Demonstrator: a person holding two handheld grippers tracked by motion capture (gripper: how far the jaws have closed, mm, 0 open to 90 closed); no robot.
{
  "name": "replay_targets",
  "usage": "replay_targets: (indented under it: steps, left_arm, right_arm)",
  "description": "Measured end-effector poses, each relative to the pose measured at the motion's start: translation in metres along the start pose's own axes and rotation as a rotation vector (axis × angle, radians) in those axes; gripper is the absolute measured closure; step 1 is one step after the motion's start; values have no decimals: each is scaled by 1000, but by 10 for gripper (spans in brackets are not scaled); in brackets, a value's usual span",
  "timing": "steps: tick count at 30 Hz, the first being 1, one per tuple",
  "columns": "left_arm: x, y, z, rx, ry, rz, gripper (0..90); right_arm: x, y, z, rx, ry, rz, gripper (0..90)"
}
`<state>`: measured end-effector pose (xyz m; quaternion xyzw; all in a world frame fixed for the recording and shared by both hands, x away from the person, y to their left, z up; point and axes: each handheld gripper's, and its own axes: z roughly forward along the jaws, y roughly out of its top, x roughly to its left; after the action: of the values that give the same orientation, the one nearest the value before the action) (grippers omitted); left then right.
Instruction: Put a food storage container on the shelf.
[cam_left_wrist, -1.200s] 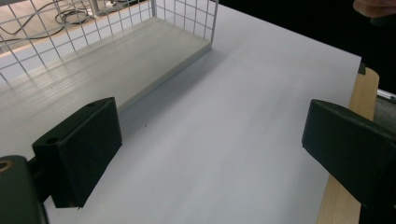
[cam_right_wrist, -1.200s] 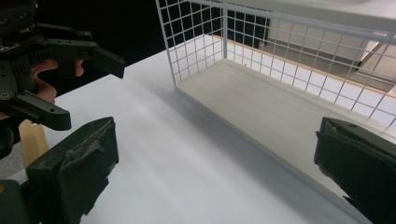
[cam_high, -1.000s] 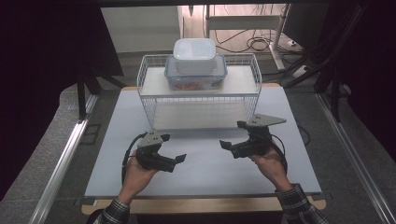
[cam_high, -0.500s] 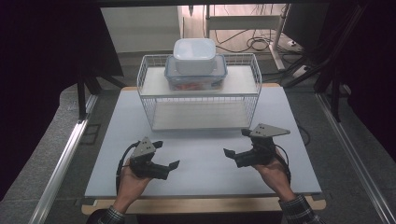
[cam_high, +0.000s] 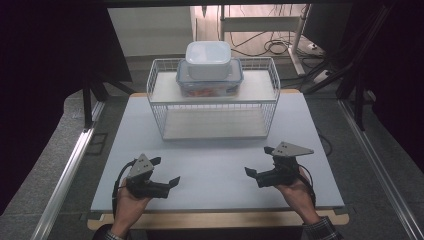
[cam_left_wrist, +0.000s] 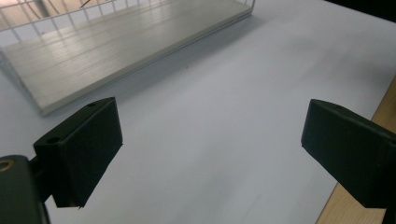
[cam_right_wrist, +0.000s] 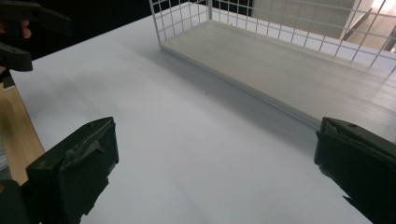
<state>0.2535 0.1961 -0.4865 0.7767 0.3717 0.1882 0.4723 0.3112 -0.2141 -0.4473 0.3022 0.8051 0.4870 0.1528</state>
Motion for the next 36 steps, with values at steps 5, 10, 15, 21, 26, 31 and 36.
replay_targets:
  steps: [5, 10, 15, 21, 26, 31, 36]
  left_arm:
    - [3, -8, -3, 9, 22, -11, 50]
    - [2, -13, -5, 25, 28, -18, 51]
    - [1, -18, -4, 42, 35, -27, 36]
    - [0, -26, 0, 72, 52, -24, 15]
    - [2, -31, 5, 93, 44, -34, 4]
    - [4, -35, 11, 129, 35, -40, 0]
    - [4, -37, 16, 165, 25, -37, 0]
  right_arm:
    - [-2, -11, 1, 15, -19, -2, 0]
    - [-6, -20, -2, 21, -36, -2, 0]
    - [-10, -27, -5, 28, -59, -7, 0]
    - [-13, -37, -6, 59, -83, -13, 0]
    - [-16, -45, -5, 81, -89, 4, 0]
    - [-19, -54, -1, 118, -96, 8, 0]
    - [-22, -63, 6, 162, -86, 30, 0]
